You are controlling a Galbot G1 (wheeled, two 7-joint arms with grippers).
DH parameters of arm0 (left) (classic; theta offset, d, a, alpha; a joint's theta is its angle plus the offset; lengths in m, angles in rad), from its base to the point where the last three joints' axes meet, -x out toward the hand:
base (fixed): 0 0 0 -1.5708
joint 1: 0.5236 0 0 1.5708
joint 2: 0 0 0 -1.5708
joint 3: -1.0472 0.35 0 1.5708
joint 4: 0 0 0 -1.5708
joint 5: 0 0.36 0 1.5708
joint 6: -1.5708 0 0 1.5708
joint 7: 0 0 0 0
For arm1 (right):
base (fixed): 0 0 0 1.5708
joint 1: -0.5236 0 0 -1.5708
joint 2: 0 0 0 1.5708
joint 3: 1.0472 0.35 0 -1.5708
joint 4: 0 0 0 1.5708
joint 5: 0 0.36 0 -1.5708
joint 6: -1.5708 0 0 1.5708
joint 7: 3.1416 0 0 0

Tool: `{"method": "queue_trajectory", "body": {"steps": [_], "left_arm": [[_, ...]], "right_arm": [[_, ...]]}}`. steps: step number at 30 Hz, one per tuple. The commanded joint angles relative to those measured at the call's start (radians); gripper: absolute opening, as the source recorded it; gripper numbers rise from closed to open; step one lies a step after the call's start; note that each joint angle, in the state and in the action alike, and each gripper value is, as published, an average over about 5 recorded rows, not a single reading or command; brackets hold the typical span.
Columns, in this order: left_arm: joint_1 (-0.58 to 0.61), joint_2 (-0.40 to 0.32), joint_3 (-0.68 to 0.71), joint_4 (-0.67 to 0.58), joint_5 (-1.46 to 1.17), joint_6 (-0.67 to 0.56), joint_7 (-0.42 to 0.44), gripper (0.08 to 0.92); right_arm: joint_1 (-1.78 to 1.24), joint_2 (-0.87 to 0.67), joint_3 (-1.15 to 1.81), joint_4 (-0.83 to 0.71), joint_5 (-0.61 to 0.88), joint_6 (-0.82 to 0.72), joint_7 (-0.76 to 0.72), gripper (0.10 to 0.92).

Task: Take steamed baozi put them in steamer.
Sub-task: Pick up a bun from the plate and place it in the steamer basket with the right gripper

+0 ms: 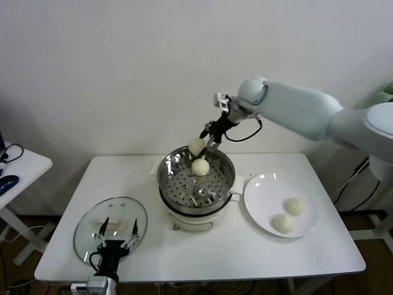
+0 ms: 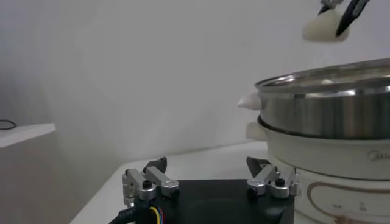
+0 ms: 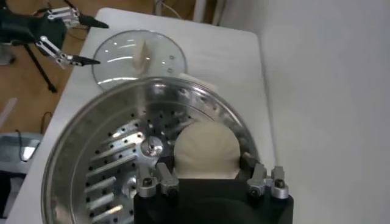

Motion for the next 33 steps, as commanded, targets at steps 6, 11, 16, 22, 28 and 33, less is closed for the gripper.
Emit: {"method": "queue_trajectory", "body": {"steps": [6,11,16,22,28,33], "left_arm": [[0.004,-0.007,0.004,0.001,0.002,0.003,-0.001,0.823],[0.005,-0.007,0.003,0.009,0.0,0.003,-0.003,0.823],[0.01,-0.01,0.005,0.013,0.0,0.003,0.0,0.823],[0.01,-0.011,0.004,0.016,0.0,0.002,0.0,0.823],[0.009,-0.009,0.002,0.015,-0.002,0.002,-0.001,0.823],[0.009,-0.012,0.003,0.016,-0.002,0.0,-0.001,0.823]], "right_arm": [[-0.103,0.104,-0.013,-0.017,-0.007,-0.009,0.007,0.696],[-0.109,0.101,-0.024,-0.016,-0.016,-0.006,0.005,0.696],[-0.123,0.102,-0.021,-0.025,-0.035,-0.004,0.007,0.696],[-0.138,0.104,-0.007,-0.035,-0.068,0.001,0.006,0.696],[-0.134,0.102,-0.007,-0.044,-0.076,0.004,0.005,0.696],[-0.136,0.093,-0.008,-0.042,-0.086,0.006,0.007,0.696]]}}
